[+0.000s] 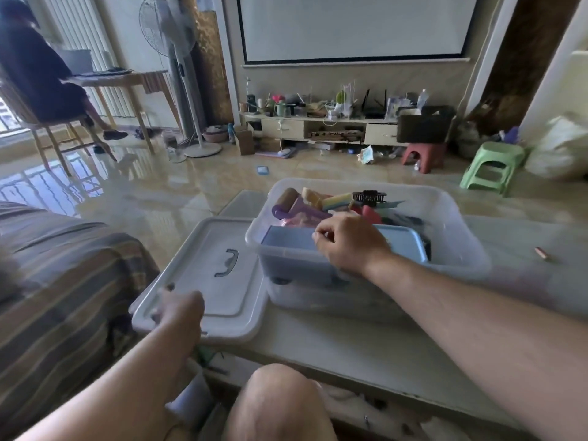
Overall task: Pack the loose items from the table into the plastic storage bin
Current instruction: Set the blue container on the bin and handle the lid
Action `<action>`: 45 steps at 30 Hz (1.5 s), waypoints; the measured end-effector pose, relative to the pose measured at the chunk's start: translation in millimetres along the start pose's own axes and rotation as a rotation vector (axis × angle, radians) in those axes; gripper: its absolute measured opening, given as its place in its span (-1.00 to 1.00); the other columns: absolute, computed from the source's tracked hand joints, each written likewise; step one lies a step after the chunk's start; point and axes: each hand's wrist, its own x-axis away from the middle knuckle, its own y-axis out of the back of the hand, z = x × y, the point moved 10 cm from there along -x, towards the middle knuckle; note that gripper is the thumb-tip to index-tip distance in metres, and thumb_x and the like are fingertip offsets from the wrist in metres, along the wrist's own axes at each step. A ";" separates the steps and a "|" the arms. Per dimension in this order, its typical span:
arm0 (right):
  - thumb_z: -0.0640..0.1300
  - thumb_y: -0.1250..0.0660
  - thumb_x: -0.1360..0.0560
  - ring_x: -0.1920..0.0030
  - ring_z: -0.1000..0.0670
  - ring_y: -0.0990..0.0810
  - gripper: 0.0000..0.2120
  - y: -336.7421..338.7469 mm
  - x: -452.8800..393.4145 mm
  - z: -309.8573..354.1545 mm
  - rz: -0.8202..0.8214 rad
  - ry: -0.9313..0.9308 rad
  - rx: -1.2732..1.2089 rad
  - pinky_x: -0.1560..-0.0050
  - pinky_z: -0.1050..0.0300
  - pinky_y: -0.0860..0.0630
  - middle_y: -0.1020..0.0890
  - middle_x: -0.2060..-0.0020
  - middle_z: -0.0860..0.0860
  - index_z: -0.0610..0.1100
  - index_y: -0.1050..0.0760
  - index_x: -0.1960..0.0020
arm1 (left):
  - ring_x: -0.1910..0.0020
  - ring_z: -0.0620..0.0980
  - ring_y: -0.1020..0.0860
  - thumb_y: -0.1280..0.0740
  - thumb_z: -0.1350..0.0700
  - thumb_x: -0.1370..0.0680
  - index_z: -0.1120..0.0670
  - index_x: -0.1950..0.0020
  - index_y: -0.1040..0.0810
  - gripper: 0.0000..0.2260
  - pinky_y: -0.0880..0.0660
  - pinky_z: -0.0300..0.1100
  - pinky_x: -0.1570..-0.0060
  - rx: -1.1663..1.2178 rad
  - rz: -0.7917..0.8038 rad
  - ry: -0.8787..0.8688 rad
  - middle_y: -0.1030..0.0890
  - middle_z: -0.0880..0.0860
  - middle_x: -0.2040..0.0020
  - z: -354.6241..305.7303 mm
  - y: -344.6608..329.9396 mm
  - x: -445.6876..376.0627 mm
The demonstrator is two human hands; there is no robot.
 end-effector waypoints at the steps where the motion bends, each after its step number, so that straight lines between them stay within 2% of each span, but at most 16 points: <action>1: 0.02 -0.36 -0.59 -0.03 -0.15 -0.62 -0.79 15.4 7.0 -13.4 -0.017 -0.006 -0.010 -0.13 0.01 -0.47 -0.68 0.08 -0.06 -0.04 -0.73 0.05 | -0.05 0.20 -0.55 -0.29 0.19 -0.59 -0.08 -0.44 -0.43 -0.57 -0.49 -0.03 0.01 0.067 0.058 -0.150 -0.53 0.27 -0.26 -38.8 -18.0 25.7; 3: 0.02 -0.37 -0.58 0.08 -0.12 -0.62 -0.79 54.9 24.0 -49.9 -0.068 -0.036 -0.022 0.01 0.00 -0.55 -0.66 0.13 -0.04 -0.06 -0.72 0.05 | 0.14 0.20 -0.56 -0.35 0.03 -0.48 -0.27 -0.15 -0.53 -0.71 -0.50 -0.01 0.17 0.063 0.160 -0.540 -0.63 0.16 -0.04 -122.5 -63.7 94.1; 5: 0.02 -0.35 -0.58 0.12 -0.07 -0.60 -0.80 102.5 44.7 -98.7 -0.135 -0.096 0.008 0.07 -0.01 -0.57 -0.66 0.16 -0.01 -0.04 -0.71 0.05 | 0.09 0.17 -0.59 -0.38 -0.03 -0.47 -0.29 -0.05 -0.56 -0.80 -0.56 0.06 0.11 -0.034 0.264 -0.923 -0.62 0.02 0.06 -183.5 -122.4 179.5; 8: 0.06 -0.28 -0.54 0.16 -0.05 -0.59 -0.76 171.5 87.9 -192.1 -0.266 -0.256 0.033 0.11 0.02 -0.56 -0.66 0.20 0.03 -0.01 -0.67 0.11 | -0.12 -0.03 -0.52 -0.37 0.03 -0.57 -0.21 -0.15 -0.59 -0.80 -0.47 -0.05 -0.13 -0.332 0.543 -1.339 -0.58 -0.12 -0.09 -213.0 -235.1 326.7; 10: 0.09 -0.23 -0.50 0.14 -0.04 -0.59 -0.75 198.7 119.9 -257.4 -0.288 -0.389 0.055 0.12 0.03 -0.53 -0.66 0.20 0.04 0.03 -0.64 0.16 | -0.31 -0.03 -0.40 -0.34 -0.01 -0.59 -0.22 -0.29 -0.53 -0.72 -0.36 -0.09 -0.26 -0.586 0.707 -1.461 -0.49 -0.10 -0.30 -197.9 -312.2 397.2; 14: -0.05 -0.30 -0.55 0.11 -0.07 -0.54 -0.79 206.7 179.5 -383.6 -0.241 -0.612 0.068 0.24 0.14 -0.30 -0.62 0.25 0.07 -0.01 -0.65 0.19 | -0.46 0.16 -0.32 -0.31 0.05 -0.56 -0.17 -0.46 -0.45 -0.55 -0.39 0.02 -0.33 -0.949 0.879 -1.412 -0.37 0.06 -0.46 -151.7 -471.5 447.3; 19: 0.00 -0.38 -0.53 0.17 -0.05 -0.60 -0.86 176.2 205.8 -502.9 -0.214 -0.733 -0.009 0.27 0.11 -0.40 -0.65 0.27 0.06 0.01 -0.66 0.16 | -0.51 0.35 -0.25 -0.26 0.10 -0.53 -0.11 -0.45 -0.47 -0.53 -0.54 0.19 -0.24 -1.225 0.753 -1.252 -0.34 0.12 -0.46 -133.3 -627.9 411.3; 25: 0.03 -0.39 -0.50 0.24 -0.12 -0.51 -0.73 130.6 167.4 -611.5 -0.230 -0.772 -0.066 0.33 0.06 -0.35 -0.52 0.34 0.00 -0.04 -0.48 0.32 | -0.07 0.19 -0.54 -0.24 0.22 -0.52 0.04 -0.37 -0.53 -0.59 -0.62 0.06 -0.07 -1.291 0.571 -1.096 -0.32 0.17 -0.36 -120.5 -732.4 317.8; 27: 0.11 -0.39 -0.54 0.03 -0.20 -0.61 -0.74 114.2 150.9 -642.4 -0.251 -0.809 -0.026 0.08 -0.01 -0.55 -0.62 0.06 -0.10 -0.08 -0.66 0.00 | -0.10 0.21 -0.54 -0.26 0.22 -0.51 -0.02 -0.32 -0.56 -0.60 -0.62 0.12 -0.11 -1.246 0.485 -1.124 -0.34 0.12 -0.29 -125.3 -754.4 287.5; 29: 0.18 -0.37 -0.57 -0.21 -0.24 -0.58 -0.48 96.9 139.8 -667.6 -0.249 -0.863 -0.023 -0.18 -0.07 -0.56 -0.56 -0.23 -0.17 -0.13 -0.54 -0.39 | -0.22 0.23 -0.47 -0.25 0.20 -0.50 -0.11 -0.38 -0.50 -0.53 -0.59 0.17 -0.14 -1.249 0.390 -1.150 -0.32 0.11 -0.31 -135.3 -769.8 264.1; 31: 0.17 -0.33 -0.58 -0.20 -0.26 -0.57 -0.50 82.9 131.4 -683.8 -0.258 -0.886 0.030 -0.16 -0.10 -0.56 -0.54 -0.22 -0.17 -0.12 -0.52 -0.40 | -0.33 0.29 -0.37 -0.19 0.18 -0.52 -0.14 -0.50 -0.38 -0.46 -0.58 0.19 -0.17 -1.310 0.342 -1.129 -0.27 0.15 -0.39 -138.4 -788.8 242.3; 35: -0.14 -0.28 -0.59 0.06 -0.22 -0.57 -0.86 63.9 109.5 -684.8 -0.220 -0.749 0.170 0.13 0.04 -0.45 -0.50 0.07 -0.06 -0.05 -0.61 0.06 | -0.47 0.34 -0.32 -0.11 0.21 -0.69 0.14 -0.62 -0.20 -0.53 -0.44 0.14 -0.36 -1.717 0.359 -1.231 -0.30 0.26 -0.53 -123.7 -833.5 226.8; 37: -0.17 -0.28 -0.60 0.07 -0.19 -0.58 -0.82 62.8 106.2 -679.7 -0.216 -0.688 0.167 0.13 0.04 -0.47 -0.54 0.06 -0.04 -0.02 -0.65 0.05 | -0.33 0.29 -0.49 -0.17 0.22 -0.68 0.21 -0.56 -0.32 -0.58 -0.54 0.07 -0.24 -1.819 0.329 -1.319 -0.45 0.28 -0.41 -126.5 -841.7 230.3; 40: -0.07 -0.35 -0.60 -0.06 -0.11 -0.63 -0.82 66.5 112.2 -666.4 -0.209 -0.668 0.059 -0.10 0.00 -0.58 -0.68 -0.05 0.00 0.03 -0.69 -0.14 | 0.01 0.17 -0.58 -0.26 0.24 -0.58 0.18 -0.24 -0.57 -0.74 -0.61 -0.01 0.03 -1.846 0.290 -1.451 -0.56 0.14 0.01 -125.5 -828.8 251.8; 43: 0.01 -0.49 -0.52 -0.12 0.01 -0.66 -0.71 58.0 125.8 -643.3 -0.155 -0.742 -0.159 -0.24 0.04 -0.57 -0.72 -0.04 0.11 0.03 -0.66 -0.23 | 0.02 0.09 -0.62 -0.32 0.20 -0.59 0.17 -0.13 -0.61 -0.84 -0.57 -0.09 0.09 -1.928 0.403 -1.541 -0.61 0.06 0.04 -105.2 -809.1 285.5; 45: 0.03 -0.54 -0.48 -0.10 0.06 -0.65 -0.73 56.4 136.6 -619.0 -0.123 -0.779 -0.244 -0.23 0.10 -0.56 -0.69 0.02 0.16 0.04 -0.68 -0.16 | -0.04 0.05 -0.65 -0.38 0.07 -0.56 0.10 -0.14 -0.70 -0.79 -0.63 -0.05 -0.06 -1.832 0.589 -1.587 -0.70 0.01 -0.05 -107.9 -788.9 326.5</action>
